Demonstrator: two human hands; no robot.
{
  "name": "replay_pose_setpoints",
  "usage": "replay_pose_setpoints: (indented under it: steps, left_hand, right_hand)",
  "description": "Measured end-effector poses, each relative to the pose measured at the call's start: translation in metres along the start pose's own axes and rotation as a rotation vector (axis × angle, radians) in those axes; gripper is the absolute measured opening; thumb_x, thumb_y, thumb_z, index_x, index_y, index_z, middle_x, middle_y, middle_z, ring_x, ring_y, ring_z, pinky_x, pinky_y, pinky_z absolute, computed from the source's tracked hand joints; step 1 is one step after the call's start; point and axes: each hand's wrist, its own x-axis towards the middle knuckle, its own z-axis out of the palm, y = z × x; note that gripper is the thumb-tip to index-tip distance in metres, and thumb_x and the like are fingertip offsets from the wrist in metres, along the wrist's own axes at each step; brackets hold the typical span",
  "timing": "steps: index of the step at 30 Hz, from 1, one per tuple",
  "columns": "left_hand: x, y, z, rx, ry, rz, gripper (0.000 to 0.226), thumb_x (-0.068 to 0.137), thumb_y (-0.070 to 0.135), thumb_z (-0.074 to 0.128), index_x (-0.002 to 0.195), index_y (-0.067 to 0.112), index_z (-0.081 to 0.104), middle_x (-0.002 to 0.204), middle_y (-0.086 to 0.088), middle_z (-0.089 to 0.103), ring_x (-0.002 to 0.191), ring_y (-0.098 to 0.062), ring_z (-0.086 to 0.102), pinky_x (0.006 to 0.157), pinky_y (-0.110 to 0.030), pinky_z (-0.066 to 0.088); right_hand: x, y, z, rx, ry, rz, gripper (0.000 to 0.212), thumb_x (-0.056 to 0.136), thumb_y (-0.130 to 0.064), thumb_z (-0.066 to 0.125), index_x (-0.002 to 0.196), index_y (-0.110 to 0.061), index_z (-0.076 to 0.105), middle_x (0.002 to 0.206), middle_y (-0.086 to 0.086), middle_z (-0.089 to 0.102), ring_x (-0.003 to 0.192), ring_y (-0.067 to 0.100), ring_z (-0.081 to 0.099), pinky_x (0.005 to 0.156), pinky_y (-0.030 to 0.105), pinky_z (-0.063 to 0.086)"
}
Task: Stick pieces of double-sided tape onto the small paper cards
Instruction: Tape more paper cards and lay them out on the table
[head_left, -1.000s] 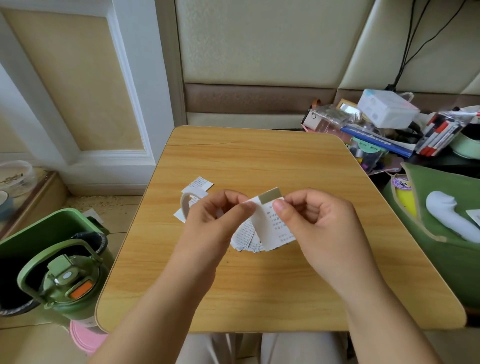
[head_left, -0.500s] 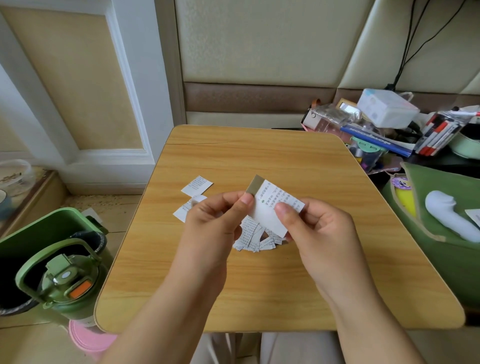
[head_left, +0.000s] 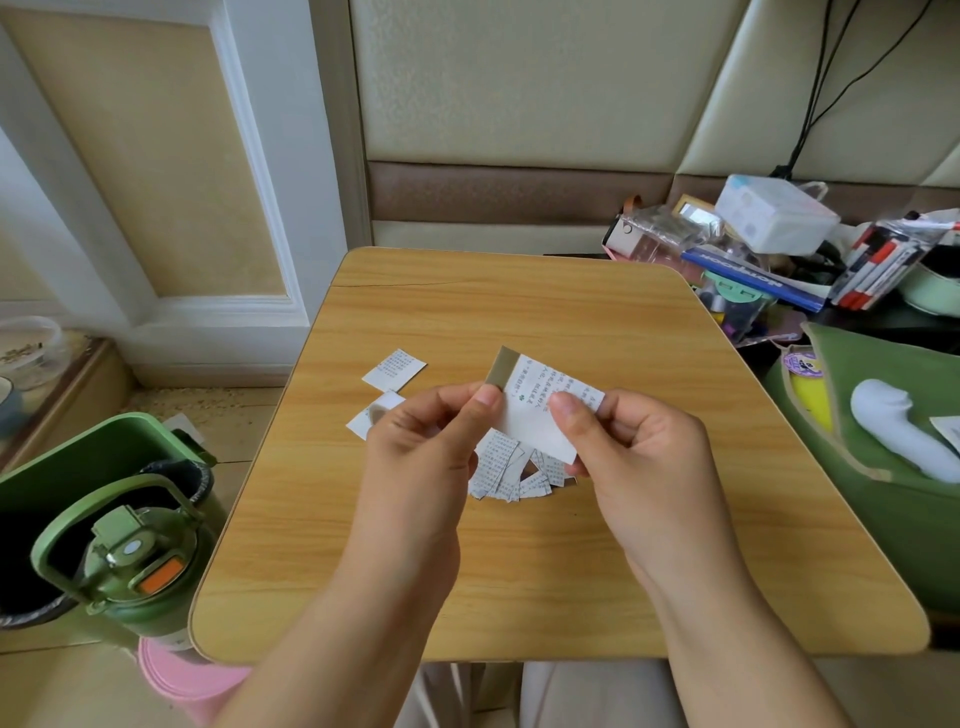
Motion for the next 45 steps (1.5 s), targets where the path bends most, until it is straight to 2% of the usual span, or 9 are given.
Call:
replay_pose_setpoints:
  steps: [10, 16, 22, 25, 28, 31, 35, 40, 45]
  left_hand:
    - [0.009, 0.006, -0.007, 0.194, -0.232, 0.007, 0.013, 0.083, 0.014, 0.066, 0.07, 0.012, 0.065, 0.054, 0.013, 0.059, 0.047, 0.002, 0.048, 0.05, -0.011, 0.037]
    - [0.005, 0.003, -0.001, 0.156, -0.208, 0.095, 0.024, 0.085, 0.007, 0.064, 0.063, 0.014, 0.066, 0.051, 0.008, 0.057, 0.042, 0.001, 0.045, 0.046, -0.009, 0.036]
    - [0.002, 0.0, -0.004, 0.122, -0.169, 0.098, 0.022, 0.088, 0.002, 0.061, 0.067, 0.007, 0.063, 0.047, 0.011, 0.055, 0.038, 0.001, 0.045, 0.044, -0.007, 0.034]
    - [0.006, -0.009, -0.013, 0.325, -0.114, 0.097, 0.022, 0.088, 0.01, 0.064, 0.066, 0.015, 0.064, 0.045, 0.016, 0.053, 0.039, 0.002, 0.041, 0.042, -0.007, 0.03]
    - [0.016, -0.032, -0.036, 0.826, -0.056, 0.206, 0.004, 0.085, 0.029, 0.067, 0.087, 0.026, 0.066, 0.071, 0.02, 0.062, 0.059, 0.005, 0.049, 0.051, -0.008, 0.034]
    - [0.02, -0.065, -0.059, 1.217, -0.122, 0.407, 0.015, 0.078, 0.029, 0.073, 0.092, 0.026, 0.071, 0.09, 0.012, 0.061, 0.086, -0.013, 0.054, 0.063, -0.021, 0.041]
    - [0.014, -0.088, -0.06, 1.357, -0.277, 0.492, 0.03, 0.073, 0.041, 0.056, 0.091, 0.024, 0.074, 0.087, 0.002, 0.062, 0.083, -0.025, 0.059, 0.061, -0.033, 0.052]
    - [0.018, -0.095, -0.056, 1.452, -0.3, 0.424, 0.038, 0.073, 0.05, 0.051, 0.089, 0.026, 0.077, 0.086, 0.001, 0.062, 0.081, -0.026, 0.057, 0.061, -0.033, 0.05]
    - [0.018, -0.096, -0.056, 1.463, -0.304, 0.379, 0.044, 0.075, 0.058, 0.046, 0.095, 0.033, 0.076, 0.086, -0.001, 0.061, 0.079, -0.027, 0.055, 0.064, -0.033, 0.046]
  right_hand:
    - [0.01, -0.002, -0.008, -0.054, -0.097, 0.016, 0.015, 0.086, -0.022, 0.067, 0.075, -0.014, 0.071, 0.072, 0.003, 0.073, 0.063, 0.01, 0.066, 0.06, 0.024, 0.052]
    - [0.005, -0.007, 0.0, -0.015, -0.157, 0.015, 0.013, 0.079, -0.028, 0.071, 0.087, -0.017, 0.073, 0.08, -0.006, 0.075, 0.069, 0.002, 0.067, 0.061, 0.018, 0.051]
    - [0.005, 0.0, 0.003, -0.027, -0.144, 0.059, 0.011, 0.088, -0.024, 0.064, 0.082, -0.021, 0.072, 0.076, 0.003, 0.074, 0.063, 0.007, 0.064, 0.06, 0.032, 0.053]
    - [0.004, 0.016, 0.001, -0.08, -0.069, 0.075, 0.014, 0.087, -0.025, 0.067, 0.081, -0.013, 0.071, 0.077, 0.011, 0.072, 0.066, 0.022, 0.065, 0.066, 0.045, 0.053]
    - [0.006, 0.047, -0.004, -0.312, -0.086, 0.141, 0.015, 0.085, -0.025, 0.068, 0.079, -0.011, 0.07, 0.081, 0.01, 0.067, 0.069, 0.023, 0.059, 0.066, 0.034, 0.048]
    - [0.002, 0.078, -0.002, -0.561, -0.176, 0.224, 0.028, 0.081, -0.024, 0.071, 0.06, -0.009, 0.062, 0.078, 0.001, 0.048, 0.074, 0.015, 0.052, 0.065, 0.025, 0.04]
    - [-0.006, 0.098, 0.01, -0.652, -0.161, 0.237, 0.04, 0.079, -0.022, 0.071, 0.051, -0.015, 0.043, 0.084, -0.003, 0.043, 0.074, 0.018, 0.052, 0.065, 0.029, 0.04]
    - [-0.013, 0.103, 0.01, -0.833, -0.025, 0.078, 0.031, 0.069, -0.025, 0.079, 0.09, -0.022, 0.057, 0.092, -0.008, 0.043, 0.094, 0.021, 0.05, 0.086, 0.04, 0.041]
    - [-0.017, 0.109, 0.018, -0.814, -0.132, -0.216, 0.009, 0.07, -0.02, 0.074, 0.07, -0.021, 0.065, 0.082, -0.002, 0.053, 0.083, 0.026, 0.052, 0.073, 0.039, 0.046]
